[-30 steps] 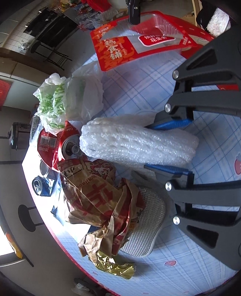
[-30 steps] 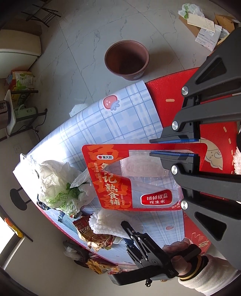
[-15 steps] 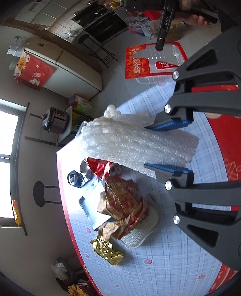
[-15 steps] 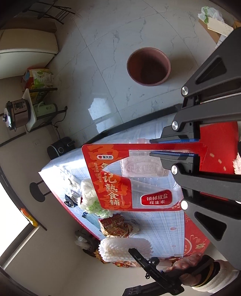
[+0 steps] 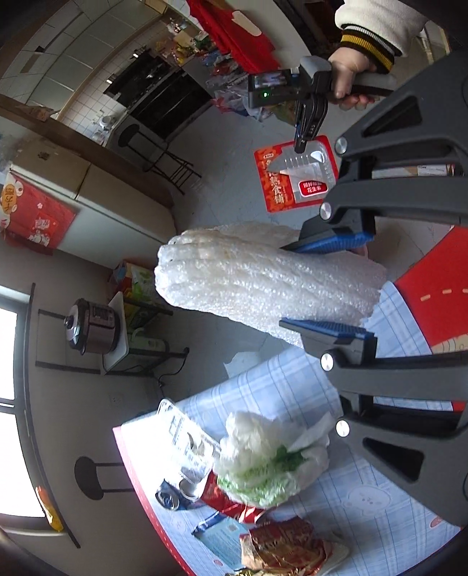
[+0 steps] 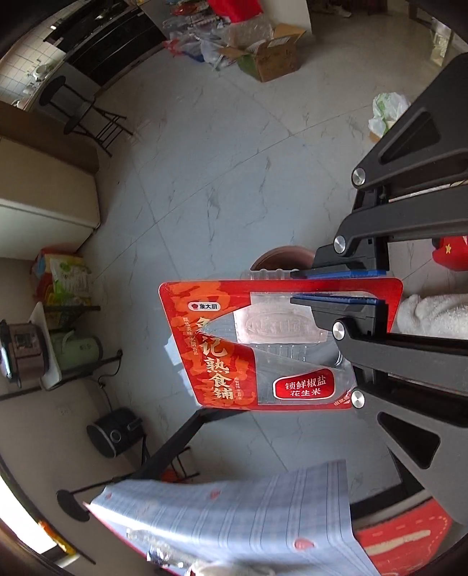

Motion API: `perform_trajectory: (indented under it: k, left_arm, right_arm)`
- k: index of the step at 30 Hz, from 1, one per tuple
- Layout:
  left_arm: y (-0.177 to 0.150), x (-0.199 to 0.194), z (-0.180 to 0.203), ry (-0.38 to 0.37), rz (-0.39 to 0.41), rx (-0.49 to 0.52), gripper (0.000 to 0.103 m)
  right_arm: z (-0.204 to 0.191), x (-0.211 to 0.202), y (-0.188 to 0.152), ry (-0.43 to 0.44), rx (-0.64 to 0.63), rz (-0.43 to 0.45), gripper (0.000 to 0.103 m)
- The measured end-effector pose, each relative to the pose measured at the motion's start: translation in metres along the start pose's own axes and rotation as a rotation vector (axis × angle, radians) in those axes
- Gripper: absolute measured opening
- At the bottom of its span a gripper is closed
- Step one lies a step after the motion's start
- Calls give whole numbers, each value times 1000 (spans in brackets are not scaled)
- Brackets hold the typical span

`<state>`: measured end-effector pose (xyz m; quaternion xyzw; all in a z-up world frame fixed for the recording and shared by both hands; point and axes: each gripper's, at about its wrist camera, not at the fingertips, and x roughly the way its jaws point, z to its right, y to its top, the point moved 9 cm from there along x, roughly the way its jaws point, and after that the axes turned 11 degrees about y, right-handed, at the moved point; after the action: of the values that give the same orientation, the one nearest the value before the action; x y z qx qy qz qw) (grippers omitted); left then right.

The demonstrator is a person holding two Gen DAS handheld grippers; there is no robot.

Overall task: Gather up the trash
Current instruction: 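Carry both items over the brown bin and open both tools to drop them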

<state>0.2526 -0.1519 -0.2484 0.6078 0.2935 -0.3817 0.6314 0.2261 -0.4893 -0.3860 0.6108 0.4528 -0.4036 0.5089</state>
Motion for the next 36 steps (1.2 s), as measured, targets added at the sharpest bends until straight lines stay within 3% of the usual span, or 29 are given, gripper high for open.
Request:
perform_trajectory:
  k: [10,14,16,20,22,28,36]
  left_arm:
    - [-8,53,47,-30,-96,103,36]
    - [-11,56,57,-36,-108,126,36]
    - [-11,56,58,-38,-112,134,36]
    - [-13,58,69,-52,-121,155,36]
    - [-18,63,79,-67,-141,174,36]
    - [-37,96,128,-131,-260,251,37]
    - [-55,148,194,-187,-400,331,38]
  right_arm:
    - [27,74,-4,-84,78,-96,10]
    - [28,76,-1,-49,115,-77,17]
    - [29,71,1,-32,122,-59,30]
    - [32,59,5,9,143,-32,38]
    - [34,44,8,41,167,2,58]
    - [53,-18,1,57,236,123,87]
    - [91,-74,-23,98,363,215,94]
